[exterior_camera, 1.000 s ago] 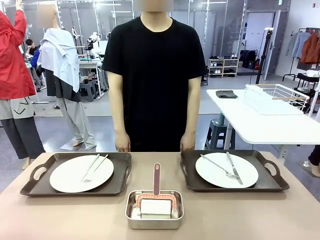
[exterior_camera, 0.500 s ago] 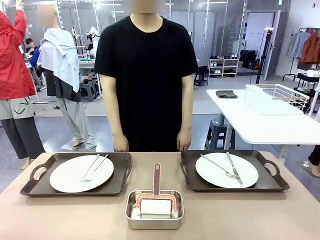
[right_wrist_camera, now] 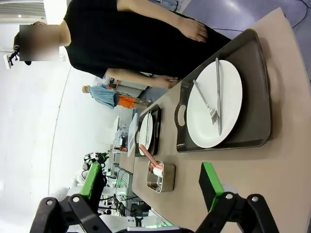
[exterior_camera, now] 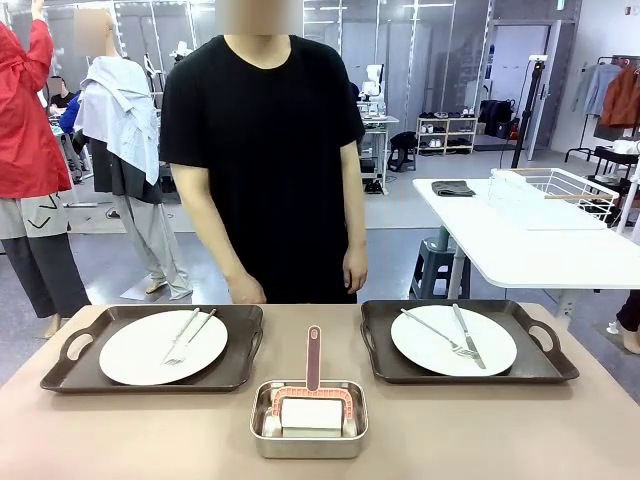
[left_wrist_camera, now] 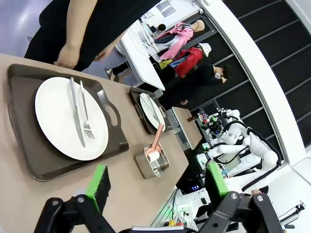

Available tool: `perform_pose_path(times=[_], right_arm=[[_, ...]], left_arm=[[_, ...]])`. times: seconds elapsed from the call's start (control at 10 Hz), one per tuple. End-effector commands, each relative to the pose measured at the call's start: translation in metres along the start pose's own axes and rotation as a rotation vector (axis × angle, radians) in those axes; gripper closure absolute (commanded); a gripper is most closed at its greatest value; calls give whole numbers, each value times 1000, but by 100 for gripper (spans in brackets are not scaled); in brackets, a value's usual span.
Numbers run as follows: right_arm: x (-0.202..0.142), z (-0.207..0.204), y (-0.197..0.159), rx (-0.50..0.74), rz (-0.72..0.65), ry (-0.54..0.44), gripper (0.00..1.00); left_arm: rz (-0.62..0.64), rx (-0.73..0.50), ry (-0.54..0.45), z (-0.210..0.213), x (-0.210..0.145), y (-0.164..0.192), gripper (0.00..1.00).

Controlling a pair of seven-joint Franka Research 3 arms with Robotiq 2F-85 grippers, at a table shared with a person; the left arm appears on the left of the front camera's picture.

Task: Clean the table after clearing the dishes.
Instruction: When the left (or right) Handle tray is removed, use the left hand (or right hand) to clean the left (or right) side of the table with the Lint Roller.

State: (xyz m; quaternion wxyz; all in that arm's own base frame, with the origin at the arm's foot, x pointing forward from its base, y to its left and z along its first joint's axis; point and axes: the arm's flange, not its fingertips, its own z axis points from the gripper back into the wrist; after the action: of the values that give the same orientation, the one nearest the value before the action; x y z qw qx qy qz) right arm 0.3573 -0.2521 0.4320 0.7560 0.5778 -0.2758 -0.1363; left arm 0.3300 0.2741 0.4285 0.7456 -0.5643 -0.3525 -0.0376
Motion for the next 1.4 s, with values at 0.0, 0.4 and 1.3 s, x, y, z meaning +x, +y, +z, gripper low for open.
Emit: perform_pose_path(times=[0.0, 0.4, 1.3], right_arm=[[-1, 2, 0, 0, 0, -1, 0], [-1, 2, 0, 0, 0, -1, 0], [-1, 2, 0, 0, 0, -1, 0]], left_arm=[[-1, 1, -6, 4, -1, -1, 0], [-1, 1, -6, 4, -1, -1, 0], [-1, 1, -6, 4, -1, -1, 0]])
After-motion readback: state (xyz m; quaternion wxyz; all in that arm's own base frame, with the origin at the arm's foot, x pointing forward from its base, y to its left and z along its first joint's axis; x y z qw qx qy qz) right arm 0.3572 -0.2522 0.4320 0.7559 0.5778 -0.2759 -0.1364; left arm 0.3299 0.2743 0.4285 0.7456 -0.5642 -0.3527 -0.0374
